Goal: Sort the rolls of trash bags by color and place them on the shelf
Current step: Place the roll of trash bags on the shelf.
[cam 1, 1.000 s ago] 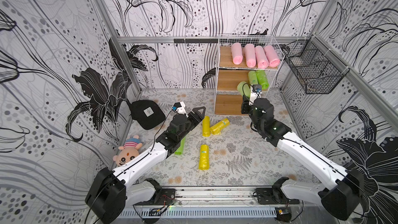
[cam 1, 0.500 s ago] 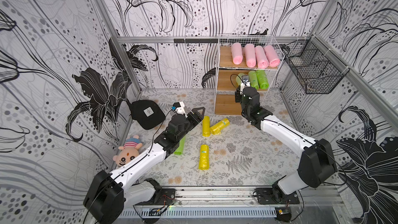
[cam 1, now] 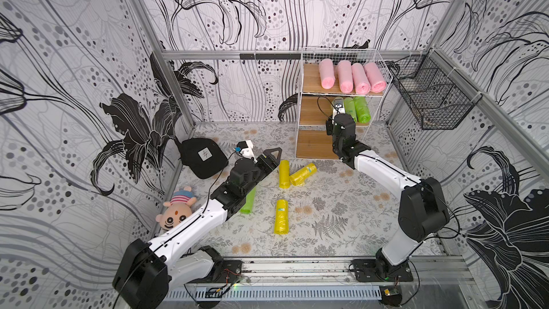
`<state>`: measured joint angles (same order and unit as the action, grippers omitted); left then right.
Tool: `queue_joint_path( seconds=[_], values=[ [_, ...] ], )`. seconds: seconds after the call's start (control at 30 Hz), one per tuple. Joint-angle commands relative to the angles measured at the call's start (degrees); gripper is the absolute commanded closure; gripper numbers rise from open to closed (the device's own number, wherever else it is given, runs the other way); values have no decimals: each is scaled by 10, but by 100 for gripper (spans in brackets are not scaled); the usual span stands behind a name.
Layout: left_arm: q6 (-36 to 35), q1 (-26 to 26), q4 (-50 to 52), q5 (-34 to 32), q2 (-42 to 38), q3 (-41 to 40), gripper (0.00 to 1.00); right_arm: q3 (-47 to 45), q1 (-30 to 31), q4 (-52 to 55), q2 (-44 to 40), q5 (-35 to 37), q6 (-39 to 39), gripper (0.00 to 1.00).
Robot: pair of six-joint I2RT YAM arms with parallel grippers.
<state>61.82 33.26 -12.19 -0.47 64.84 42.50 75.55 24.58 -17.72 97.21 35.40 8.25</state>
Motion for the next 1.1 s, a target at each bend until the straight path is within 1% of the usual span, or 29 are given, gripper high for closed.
queue_joint_path(
  seconds=[0.0,0.3,0.5,0.77,0.8,1.07],
  values=[
    [-11,-5,-2,-7,-3,-7,26,13,-11,-5,7,18,2,61],
    [-8,-5,-5,-3,-2,-8,26,16,-29,9,11,4,-13,58],
    [-8,-5,-5,0,-3,-8,26,14,-30,16,12,-4,-21,49],
    [-9,-6,-4,2,-3,-8,26,-3,-30,41,-11,-32,-59,39],
    [-9,-6,-4,3,-3,-8,26,-5,-30,44,-31,-34,-65,38],
    [-12,-8,0,4,-6,-9,26,-40,-30,63,-78,-59,-108,33]
  ],
)
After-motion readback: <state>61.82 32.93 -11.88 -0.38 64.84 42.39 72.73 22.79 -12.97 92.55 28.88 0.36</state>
